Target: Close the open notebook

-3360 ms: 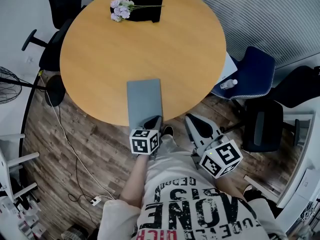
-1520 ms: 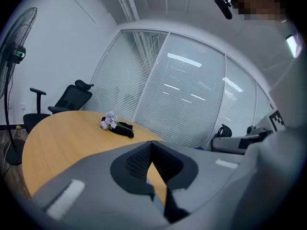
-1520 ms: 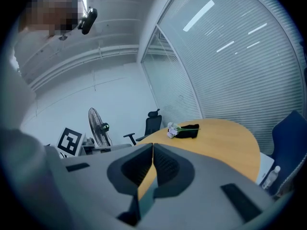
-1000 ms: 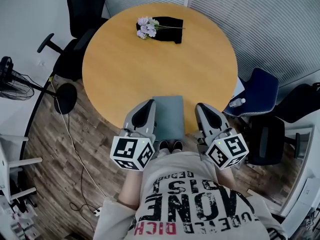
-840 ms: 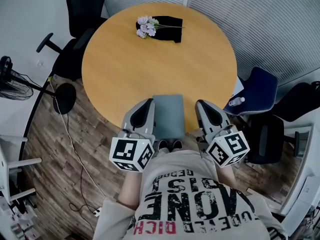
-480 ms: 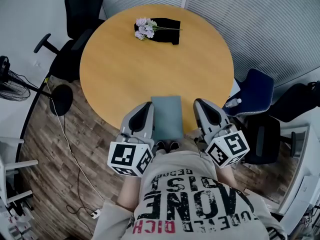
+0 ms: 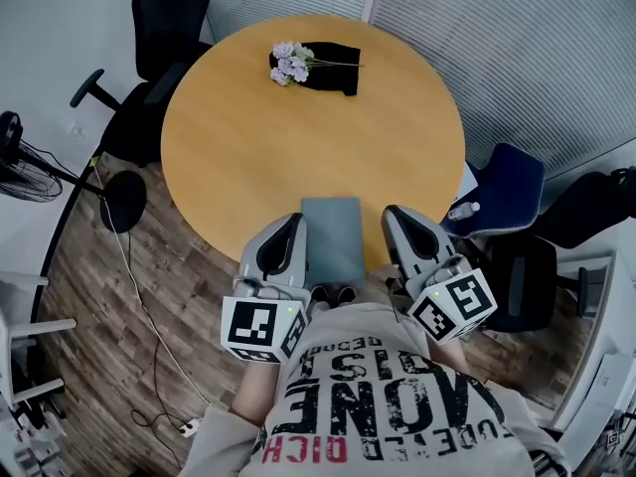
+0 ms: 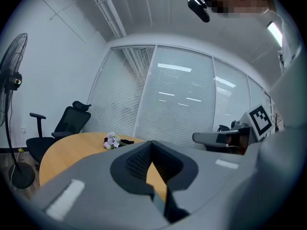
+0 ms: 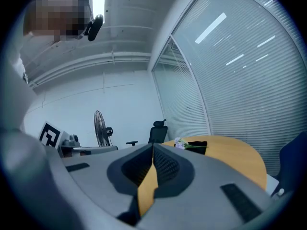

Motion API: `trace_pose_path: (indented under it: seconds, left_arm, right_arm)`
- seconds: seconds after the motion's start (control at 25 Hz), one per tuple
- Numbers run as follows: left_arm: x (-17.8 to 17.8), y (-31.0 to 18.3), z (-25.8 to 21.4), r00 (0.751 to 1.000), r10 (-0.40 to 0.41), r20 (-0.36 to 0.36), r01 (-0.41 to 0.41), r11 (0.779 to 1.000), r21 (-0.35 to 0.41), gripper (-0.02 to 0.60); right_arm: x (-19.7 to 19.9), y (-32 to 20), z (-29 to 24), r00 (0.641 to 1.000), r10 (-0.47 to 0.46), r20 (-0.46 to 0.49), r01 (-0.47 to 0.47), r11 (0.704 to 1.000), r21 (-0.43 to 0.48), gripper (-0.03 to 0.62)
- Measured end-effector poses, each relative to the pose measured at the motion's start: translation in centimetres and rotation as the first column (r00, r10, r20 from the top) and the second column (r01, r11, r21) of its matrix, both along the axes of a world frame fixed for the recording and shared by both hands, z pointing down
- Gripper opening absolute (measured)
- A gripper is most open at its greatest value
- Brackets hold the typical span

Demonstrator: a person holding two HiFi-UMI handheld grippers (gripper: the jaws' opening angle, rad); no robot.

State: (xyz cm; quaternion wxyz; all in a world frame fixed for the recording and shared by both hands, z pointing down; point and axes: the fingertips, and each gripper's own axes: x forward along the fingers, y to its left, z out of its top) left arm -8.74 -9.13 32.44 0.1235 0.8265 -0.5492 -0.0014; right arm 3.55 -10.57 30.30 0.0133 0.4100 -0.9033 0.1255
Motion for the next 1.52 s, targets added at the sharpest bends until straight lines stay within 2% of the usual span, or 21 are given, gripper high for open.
trace_pose_path:
  seconds: [0.24,0.48,1.0,1.52]
  left_arm:
    - [0.1,0.7,0.0,0.999,-0.017,0.035,0.017,1.000,0.013,0.011]
    - [0.5,1.3,0.6,0.998,0.006,0.066,-0.008,1.000,0.019,0.011]
    - [1.5,2.2,0.4,0.996,0.040,0.076,-0.045,0.998,0.054,0.011]
    - [2.1,2.0,0.7,0.995,0.055,0.080,-0.058,0.998,0.038,0.011]
  right_arm:
    - [-0.5,0.8,-0.6,1.000,-0.024,0.019,0.024,1.000,0.009,0.012]
    - [-1.1,1.7,-0.1,0.999,-0.042,0.022,0.042,0.999,-0.001,0.012]
    - [-1.2,2.8,0.5,0.999,-0.054,0.008,0.054,0.999,-0.007,0.012]
    - [-0.8,2.5,0.7,0.999,-0.044,0.016,0.044,0.999,-0.019,0.012]
